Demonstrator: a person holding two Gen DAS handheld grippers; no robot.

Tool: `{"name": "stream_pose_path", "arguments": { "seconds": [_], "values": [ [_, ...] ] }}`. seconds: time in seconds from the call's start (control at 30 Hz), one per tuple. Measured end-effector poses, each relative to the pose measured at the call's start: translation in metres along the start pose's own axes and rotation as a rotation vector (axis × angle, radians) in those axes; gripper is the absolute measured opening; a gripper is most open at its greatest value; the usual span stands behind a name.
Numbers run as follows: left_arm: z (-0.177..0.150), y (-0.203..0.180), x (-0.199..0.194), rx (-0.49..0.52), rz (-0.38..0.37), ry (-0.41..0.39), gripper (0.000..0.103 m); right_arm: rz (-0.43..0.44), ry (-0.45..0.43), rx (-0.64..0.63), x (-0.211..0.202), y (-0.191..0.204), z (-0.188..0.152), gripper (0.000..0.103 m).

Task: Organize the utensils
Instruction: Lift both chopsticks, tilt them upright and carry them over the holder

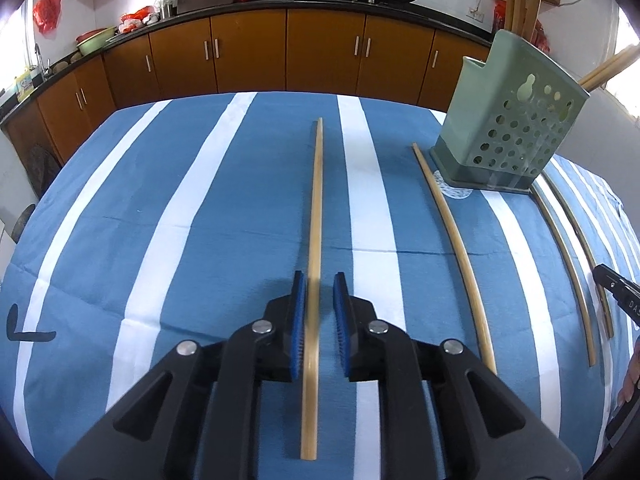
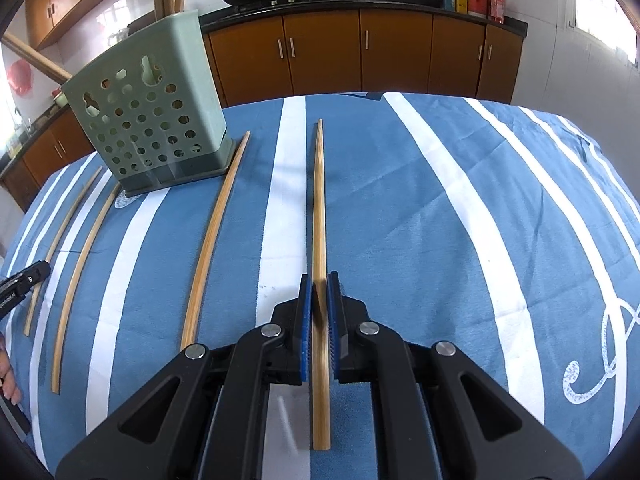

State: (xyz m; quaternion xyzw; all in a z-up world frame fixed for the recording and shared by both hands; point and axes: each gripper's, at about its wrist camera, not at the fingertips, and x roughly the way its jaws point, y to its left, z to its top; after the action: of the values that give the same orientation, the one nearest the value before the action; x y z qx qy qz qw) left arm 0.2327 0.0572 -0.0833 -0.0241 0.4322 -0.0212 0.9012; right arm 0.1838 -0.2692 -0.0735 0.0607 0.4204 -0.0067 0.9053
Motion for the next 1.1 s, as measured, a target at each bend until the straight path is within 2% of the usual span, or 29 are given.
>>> {"name": "stream_pose_path", "arguments": {
  "seconds": [1.1],
  "values": [
    [-0.0011,0.0019,0.0011,-0.019,-0.020,-0.003,0.018,-0.005,0.000,-0.003,0.0002,0.0010,-0.0001,0.009]
  ]
}}
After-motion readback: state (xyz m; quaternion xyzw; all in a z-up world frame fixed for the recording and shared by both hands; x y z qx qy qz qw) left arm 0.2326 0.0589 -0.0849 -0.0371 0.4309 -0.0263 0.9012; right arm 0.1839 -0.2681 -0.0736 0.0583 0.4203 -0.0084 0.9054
